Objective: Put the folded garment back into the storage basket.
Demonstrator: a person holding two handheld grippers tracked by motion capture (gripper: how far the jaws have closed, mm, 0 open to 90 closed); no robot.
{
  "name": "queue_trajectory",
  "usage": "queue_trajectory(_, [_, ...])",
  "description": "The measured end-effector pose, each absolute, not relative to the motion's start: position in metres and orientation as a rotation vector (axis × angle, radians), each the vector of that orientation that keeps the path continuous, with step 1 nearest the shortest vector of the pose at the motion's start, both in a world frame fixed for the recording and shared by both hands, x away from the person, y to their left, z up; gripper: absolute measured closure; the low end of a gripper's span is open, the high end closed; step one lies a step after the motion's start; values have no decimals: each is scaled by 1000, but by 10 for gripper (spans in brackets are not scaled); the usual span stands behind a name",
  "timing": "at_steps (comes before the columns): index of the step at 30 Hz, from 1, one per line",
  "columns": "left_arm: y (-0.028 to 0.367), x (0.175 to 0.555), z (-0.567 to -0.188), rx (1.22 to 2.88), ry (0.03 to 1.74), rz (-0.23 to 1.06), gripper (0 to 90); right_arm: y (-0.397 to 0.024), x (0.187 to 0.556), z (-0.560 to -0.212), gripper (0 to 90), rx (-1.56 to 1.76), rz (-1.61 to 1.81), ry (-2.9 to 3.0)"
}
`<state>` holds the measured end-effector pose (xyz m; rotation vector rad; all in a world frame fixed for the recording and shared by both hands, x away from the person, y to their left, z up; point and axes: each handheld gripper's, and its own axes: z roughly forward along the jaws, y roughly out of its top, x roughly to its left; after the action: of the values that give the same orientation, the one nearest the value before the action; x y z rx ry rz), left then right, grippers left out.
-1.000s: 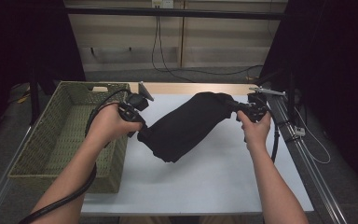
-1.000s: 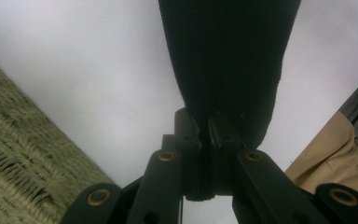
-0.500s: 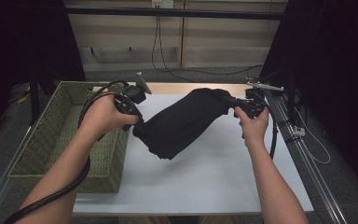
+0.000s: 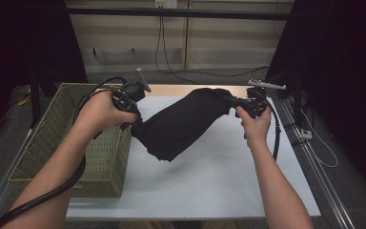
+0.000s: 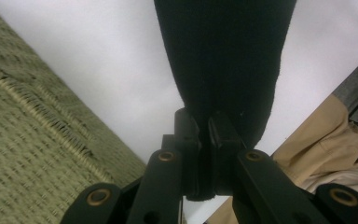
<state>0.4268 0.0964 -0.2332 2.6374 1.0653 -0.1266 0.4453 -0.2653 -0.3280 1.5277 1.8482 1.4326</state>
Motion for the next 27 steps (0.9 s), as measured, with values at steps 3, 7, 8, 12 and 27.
queue_trajectory(3, [97, 426, -229, 2650, 1074, -106, 843, -262, 447, -326, 802, 1524, 1436, 1848])
queue_trajectory(7, [97, 425, -223, 2664, 1083, -88, 843, -259, 448, -323, 801, 1516, 1444, 1854])
queue_trajectory(8, [98, 425, -223, 2668, 1083, -86, 843, -258, 448, -322, 802, 1514, 1447, 1855])
queue_trajectory(12, [99, 426, -218, 2676, 1091, -75, 843, -255, 450, -320, 801, 1511, 1462, 1852])
queue_trajectory(27, [104, 424, -206, 2716, 1112, -19, 843, -243, 457, -316, 802, 1491, 1476, 1882])
